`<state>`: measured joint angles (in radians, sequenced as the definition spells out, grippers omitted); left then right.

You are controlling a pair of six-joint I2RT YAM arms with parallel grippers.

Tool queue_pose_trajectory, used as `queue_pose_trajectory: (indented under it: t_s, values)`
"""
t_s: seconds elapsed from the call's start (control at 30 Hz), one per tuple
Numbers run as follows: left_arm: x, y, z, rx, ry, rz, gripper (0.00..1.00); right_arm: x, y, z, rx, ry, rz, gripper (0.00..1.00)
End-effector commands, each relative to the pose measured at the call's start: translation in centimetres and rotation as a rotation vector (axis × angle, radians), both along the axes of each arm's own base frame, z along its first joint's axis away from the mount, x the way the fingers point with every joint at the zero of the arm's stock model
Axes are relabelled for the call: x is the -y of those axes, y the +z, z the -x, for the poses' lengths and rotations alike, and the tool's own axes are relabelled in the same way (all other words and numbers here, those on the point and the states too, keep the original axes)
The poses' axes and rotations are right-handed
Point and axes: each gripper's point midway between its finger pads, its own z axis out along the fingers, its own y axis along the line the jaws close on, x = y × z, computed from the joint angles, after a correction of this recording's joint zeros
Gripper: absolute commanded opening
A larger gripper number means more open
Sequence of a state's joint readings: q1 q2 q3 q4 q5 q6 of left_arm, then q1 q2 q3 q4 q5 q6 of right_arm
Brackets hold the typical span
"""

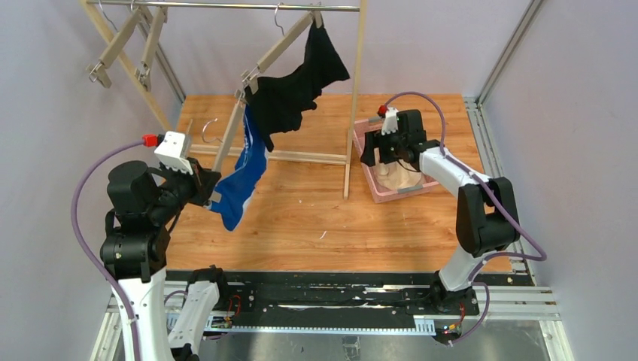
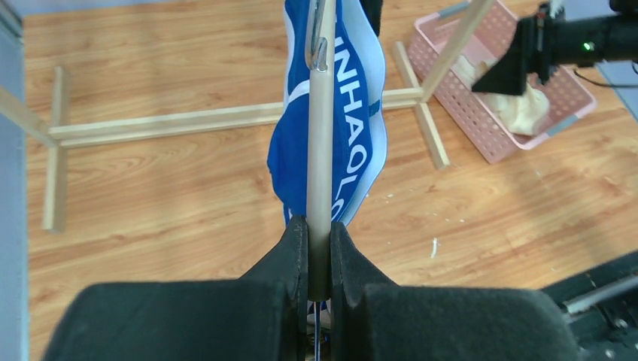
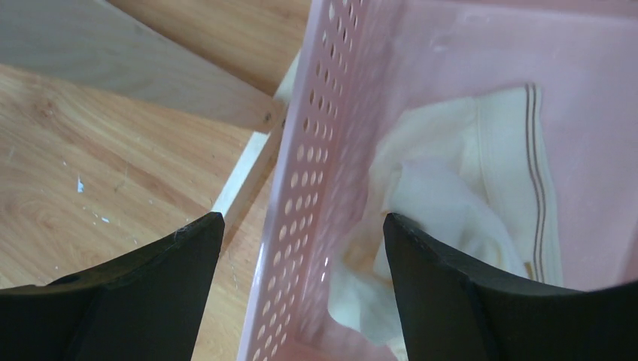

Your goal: Remove the underwear clipped to the hanger

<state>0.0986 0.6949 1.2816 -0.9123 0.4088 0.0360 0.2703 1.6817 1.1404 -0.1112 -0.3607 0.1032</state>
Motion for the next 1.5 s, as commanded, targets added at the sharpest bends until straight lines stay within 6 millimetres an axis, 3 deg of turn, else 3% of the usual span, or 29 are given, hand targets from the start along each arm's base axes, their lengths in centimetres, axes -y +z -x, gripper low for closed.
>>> queue_pose_trajectory:
  t_s: [0.0, 0.23, 0.57, 0.8, 1.0, 1.27, 1.47]
  values:
    - [1.9, -0.5, 1.6, -0.015, -0.087, 0.059, 0.0, -1.0, 4.3, -1.8, 0.103, 0.044, -0.01, 0.8]
    - [0.8, -3.3, 3.2, -0.053, 0.01, 0.06, 0.0, 0.3, 10.0, -0.3, 0.207, 0.024, 0.005, 0.8]
    - [5.1, -4.8, 4.3, -0.127, -0.282, 0.133, 0.0, 1.4, 17.3, 5.8, 0.357, -0.005, -0.108, 0.8]
    - [5.3, -7.7, 5.5, -0.229, -0.317, 0.091, 0.0, 0.1, 21.5, 9.6, 0.396, 0.107, -0.213, 0.8]
    - [6.6, -8.7, 5.0, -0.287, -0.44, 0.073, 0.0, -3.8, 23.2, 11.7, 0.365, 0.342, -0.385, 0.8]
    - [7.8, -4.7, 2.5, -0.203, -0.559, -0.045, 0.0, -5.8, 23.7, 11.9, 0.356, 0.435, -0.425, 0.8]
    - [10.0, -6.8, 1.7, -0.263, -0.689, -0.139, 0.0, -7.0, 23.9, 13.3, 0.37, 0.509, -0.429, 0.8]
